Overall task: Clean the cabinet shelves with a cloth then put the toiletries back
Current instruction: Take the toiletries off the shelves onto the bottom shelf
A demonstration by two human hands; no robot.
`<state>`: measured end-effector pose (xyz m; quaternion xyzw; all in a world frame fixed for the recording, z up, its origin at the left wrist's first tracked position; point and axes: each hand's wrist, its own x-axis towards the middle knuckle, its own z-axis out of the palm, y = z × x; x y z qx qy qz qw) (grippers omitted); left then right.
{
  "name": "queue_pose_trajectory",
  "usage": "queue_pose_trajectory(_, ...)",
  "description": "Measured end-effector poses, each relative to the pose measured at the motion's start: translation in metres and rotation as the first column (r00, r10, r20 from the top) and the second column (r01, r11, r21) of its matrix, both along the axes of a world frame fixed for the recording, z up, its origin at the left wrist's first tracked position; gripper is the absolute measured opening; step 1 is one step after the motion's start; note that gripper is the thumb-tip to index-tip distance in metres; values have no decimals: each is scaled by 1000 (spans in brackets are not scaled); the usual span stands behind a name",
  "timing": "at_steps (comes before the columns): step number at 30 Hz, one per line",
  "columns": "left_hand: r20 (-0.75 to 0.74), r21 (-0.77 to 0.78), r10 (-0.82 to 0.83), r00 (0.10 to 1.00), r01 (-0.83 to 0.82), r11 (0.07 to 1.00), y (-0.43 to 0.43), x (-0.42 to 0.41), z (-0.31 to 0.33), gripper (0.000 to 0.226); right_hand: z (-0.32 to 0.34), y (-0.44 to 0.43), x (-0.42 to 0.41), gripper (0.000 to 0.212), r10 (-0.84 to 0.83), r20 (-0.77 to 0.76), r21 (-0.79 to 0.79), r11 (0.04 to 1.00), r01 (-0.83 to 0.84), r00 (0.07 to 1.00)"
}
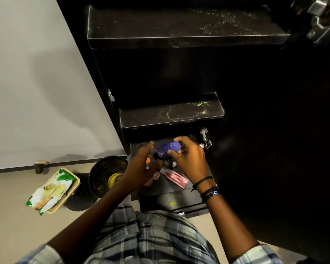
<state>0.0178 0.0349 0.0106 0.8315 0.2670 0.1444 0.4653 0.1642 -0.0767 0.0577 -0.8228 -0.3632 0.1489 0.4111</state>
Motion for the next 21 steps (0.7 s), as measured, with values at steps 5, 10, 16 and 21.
queue_pose_trajectory(5,97,157,-5,995,-11,988,17,14,13,53,5,22,-16,29,144,-73,73,988,-139,987)
queue_pose_trajectory(10,97,173,50,994,-67,983,33,16,4,38,-5,24,-1,38,151,-100,28,988,-149,983)
queue_pose_trajectory(16,-55,109,75,996,-68,992,52,35,-16,37,-43,-11,58,47,-161,99,-224,958,180,982)
queue_pose_trajectory(21,-242,3,189,952,-194,981,56,49,-29,25,-65,-25,88,52,-95,71,-458,881,117,993)
